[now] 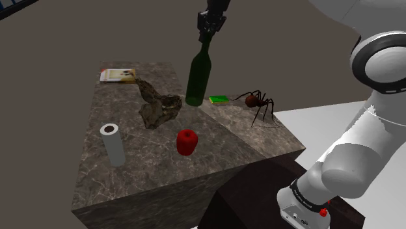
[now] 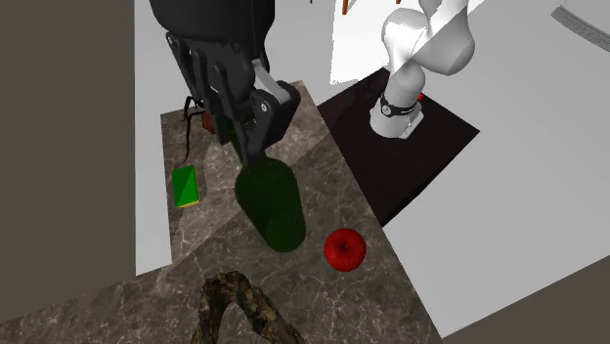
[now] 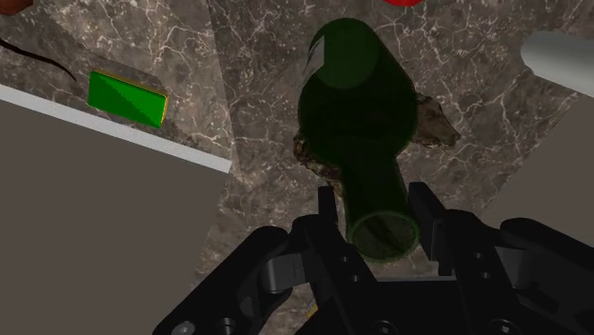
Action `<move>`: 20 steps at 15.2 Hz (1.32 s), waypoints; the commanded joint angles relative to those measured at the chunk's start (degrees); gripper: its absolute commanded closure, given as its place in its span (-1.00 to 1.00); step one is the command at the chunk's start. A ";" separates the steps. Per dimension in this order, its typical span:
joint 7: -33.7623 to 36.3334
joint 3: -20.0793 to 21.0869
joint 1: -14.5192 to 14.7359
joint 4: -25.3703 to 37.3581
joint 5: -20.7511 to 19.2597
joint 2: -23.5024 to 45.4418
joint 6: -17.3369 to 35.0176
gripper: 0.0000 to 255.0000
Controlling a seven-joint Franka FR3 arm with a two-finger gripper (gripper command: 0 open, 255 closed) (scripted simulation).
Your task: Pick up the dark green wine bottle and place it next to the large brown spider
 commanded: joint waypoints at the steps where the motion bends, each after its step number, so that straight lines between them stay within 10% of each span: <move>1: -1.25 -0.50 -0.83 -0.93 0.45 -1.18 -0.27 1.00; 20: -26.80 -13.67 -13.41 -18.43 4.96 -16.08 0.65 1.00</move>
